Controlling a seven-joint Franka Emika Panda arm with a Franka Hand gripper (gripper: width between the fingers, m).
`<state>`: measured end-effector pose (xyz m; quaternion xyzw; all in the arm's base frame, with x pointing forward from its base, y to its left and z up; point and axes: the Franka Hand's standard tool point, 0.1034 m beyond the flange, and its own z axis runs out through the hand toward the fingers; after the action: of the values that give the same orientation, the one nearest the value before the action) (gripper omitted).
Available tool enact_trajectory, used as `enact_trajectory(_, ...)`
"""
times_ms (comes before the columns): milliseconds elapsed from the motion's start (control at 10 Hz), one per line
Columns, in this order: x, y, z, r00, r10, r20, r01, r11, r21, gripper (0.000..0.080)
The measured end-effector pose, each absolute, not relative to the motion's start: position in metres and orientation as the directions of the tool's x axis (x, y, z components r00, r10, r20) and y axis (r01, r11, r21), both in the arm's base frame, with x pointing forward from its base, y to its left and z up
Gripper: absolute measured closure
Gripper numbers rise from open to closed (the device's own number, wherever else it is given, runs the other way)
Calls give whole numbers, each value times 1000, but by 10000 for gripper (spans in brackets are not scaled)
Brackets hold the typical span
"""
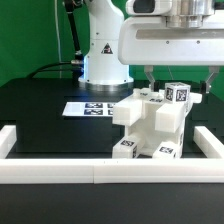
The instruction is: Assemble chair
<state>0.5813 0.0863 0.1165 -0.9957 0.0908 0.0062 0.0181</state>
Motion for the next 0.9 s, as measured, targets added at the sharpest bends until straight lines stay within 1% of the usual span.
enact_trajectory(100, 582, 84, 117, 997, -72, -11, -73, -997, -34, 151)
enact_trajectory(200, 582, 82, 117, 999, -35, -10, -36, -999, -35, 151)
enact_trajectory(300, 582, 82, 117, 999, -36, -10, -36, -999, -35, 177)
enact_trajectory(400, 582, 82, 117, 999, -36, -10, -37, -999, -35, 177)
enact_trajectory(500, 582, 82, 117, 999, -41, -10, -41, -999, -35, 357)
enact_trajectory(600, 582, 82, 117, 998, -54, -11, -55, -998, -35, 515)
enact_trajectory(800, 582, 82, 117, 997, -75, -11, -75, -997, -35, 512)
enact_trajectory(900, 582, 82, 117, 987, -160, -15, -160, -986, -35, 512)
